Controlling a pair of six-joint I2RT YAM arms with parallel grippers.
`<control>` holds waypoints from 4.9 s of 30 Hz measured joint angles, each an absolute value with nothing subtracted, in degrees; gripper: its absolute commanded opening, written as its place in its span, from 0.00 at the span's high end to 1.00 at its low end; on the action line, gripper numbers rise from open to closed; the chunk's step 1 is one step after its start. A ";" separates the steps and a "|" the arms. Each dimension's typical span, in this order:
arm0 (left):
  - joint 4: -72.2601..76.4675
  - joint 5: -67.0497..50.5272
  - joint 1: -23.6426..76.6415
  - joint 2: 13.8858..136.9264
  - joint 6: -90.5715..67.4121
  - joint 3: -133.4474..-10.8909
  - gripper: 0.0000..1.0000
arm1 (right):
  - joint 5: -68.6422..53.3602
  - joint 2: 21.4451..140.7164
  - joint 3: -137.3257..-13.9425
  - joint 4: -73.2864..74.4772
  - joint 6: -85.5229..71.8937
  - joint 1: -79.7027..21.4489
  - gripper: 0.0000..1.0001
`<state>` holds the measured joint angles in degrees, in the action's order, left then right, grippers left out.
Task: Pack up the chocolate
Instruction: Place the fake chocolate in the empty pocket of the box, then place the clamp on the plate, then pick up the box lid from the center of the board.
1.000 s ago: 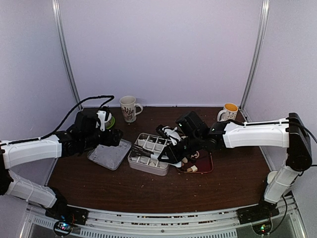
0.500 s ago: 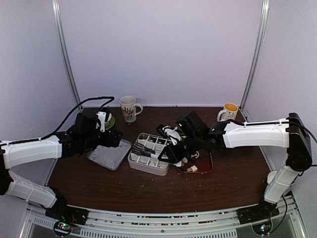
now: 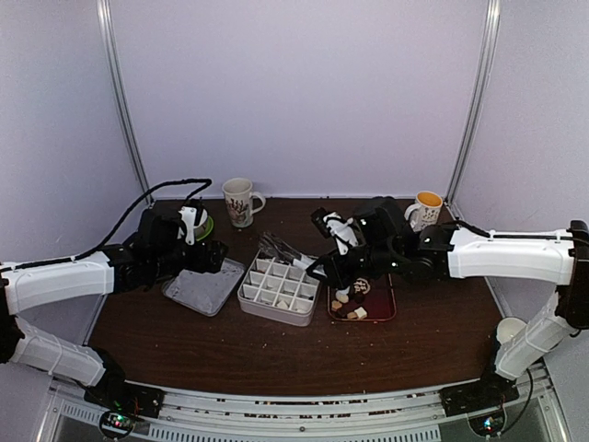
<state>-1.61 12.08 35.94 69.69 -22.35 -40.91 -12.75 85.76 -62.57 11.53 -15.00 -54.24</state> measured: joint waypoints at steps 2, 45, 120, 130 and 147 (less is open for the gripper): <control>-1.61 12.05 35.92 69.69 -22.35 -40.91 0.05 | -9.56 83.46 -60.47 10.70 -15.07 -54.24 0.69; -2.94 8.51 33.54 74.72 -25.56 -41.17 0.02 | 15.20 81.10 -41.58 11.33 -29.85 -50.85 0.56; -44.31 0.27 7.40 96.40 -19.42 -65.06 1.00 | 14.20 74.59 -42.15 5.48 -19.55 -47.48 0.36; -44.62 5.13 13.41 80.03 -19.66 -65.04 1.00 | 9.10 74.59 -45.34 4.32 -16.12 -47.48 0.36; -39.57 -15.46 17.37 73.52 -15.49 -65.17 1.00 | -0.25 61.41 -46.96 -2.81 10.72 -52.82 0.27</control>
<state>-39.57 -15.46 17.37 73.52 -15.49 -65.17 -0.25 61.41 -46.96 -2.81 10.72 -52.82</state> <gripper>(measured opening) 0.013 0.737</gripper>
